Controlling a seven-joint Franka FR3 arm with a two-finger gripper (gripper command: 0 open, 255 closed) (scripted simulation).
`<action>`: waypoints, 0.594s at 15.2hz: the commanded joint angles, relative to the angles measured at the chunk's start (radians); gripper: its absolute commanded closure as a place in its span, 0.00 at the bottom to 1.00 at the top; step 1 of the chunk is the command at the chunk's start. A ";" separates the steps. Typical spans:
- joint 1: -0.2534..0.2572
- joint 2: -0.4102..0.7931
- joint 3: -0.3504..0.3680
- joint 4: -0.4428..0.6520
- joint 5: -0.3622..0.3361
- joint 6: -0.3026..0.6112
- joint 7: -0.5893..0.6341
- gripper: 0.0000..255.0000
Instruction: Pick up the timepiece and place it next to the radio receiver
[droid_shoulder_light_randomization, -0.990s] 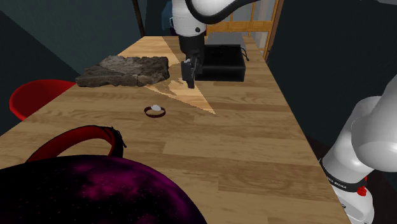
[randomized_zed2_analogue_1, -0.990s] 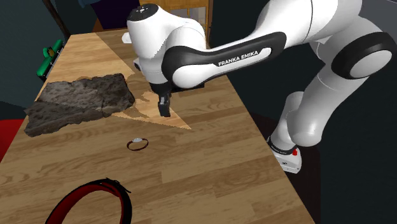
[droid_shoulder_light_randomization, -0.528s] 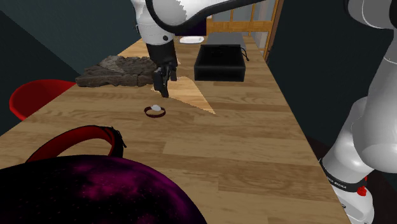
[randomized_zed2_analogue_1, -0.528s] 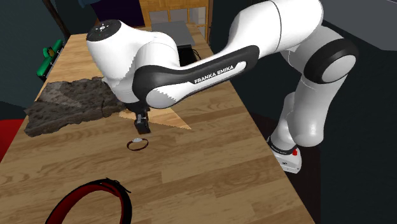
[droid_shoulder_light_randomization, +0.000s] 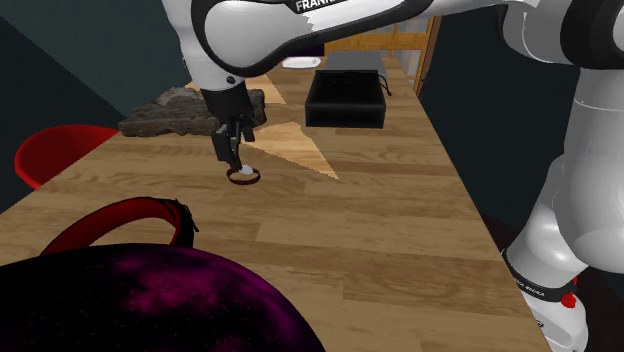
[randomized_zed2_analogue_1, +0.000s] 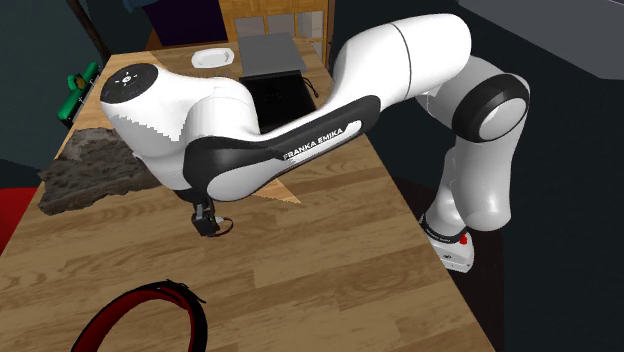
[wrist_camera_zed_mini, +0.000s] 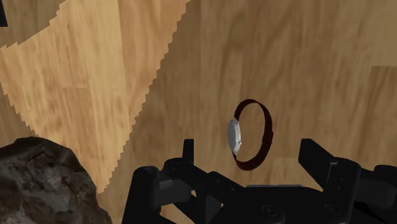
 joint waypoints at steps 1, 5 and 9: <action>-0.003 0.002 -0.001 -0.025 -0.002 0.027 0.001 0.00; -0.006 0.004 -0.003 -0.057 -0.003 0.061 0.003 0.00; -0.006 0.004 -0.003 -0.057 -0.003 0.061 0.003 0.00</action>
